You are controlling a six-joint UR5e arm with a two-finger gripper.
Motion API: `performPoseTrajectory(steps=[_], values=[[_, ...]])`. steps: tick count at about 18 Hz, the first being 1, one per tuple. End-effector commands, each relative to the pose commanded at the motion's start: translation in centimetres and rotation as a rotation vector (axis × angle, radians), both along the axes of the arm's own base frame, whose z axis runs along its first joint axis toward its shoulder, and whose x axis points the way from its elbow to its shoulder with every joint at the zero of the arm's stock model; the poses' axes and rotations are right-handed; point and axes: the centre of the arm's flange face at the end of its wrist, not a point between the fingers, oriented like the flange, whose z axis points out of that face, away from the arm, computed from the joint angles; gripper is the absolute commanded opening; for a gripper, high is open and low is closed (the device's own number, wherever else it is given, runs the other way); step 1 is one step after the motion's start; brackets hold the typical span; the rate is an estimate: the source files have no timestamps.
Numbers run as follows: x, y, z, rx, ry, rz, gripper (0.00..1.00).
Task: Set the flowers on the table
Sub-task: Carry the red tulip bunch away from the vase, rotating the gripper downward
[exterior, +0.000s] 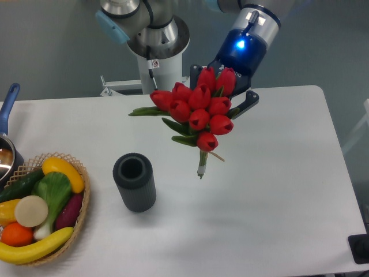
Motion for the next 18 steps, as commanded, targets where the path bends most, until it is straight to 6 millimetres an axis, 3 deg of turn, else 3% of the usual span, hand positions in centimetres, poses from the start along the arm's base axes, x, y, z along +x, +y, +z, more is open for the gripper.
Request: performPoseTrajectory(steps=[6,12,16,18], values=[[0.1,-0.6,-0.3,-0.036,0.031,0.017,0.36],[0.7,-2.2,0.9,-0.235,0.154,0.144,0.36],[1.0,-3.7,-1.4,-0.430,0.213,0.232,0.36],[1.1,-3.3,-2.4,-0.507,0.256,0.228,0.36]])
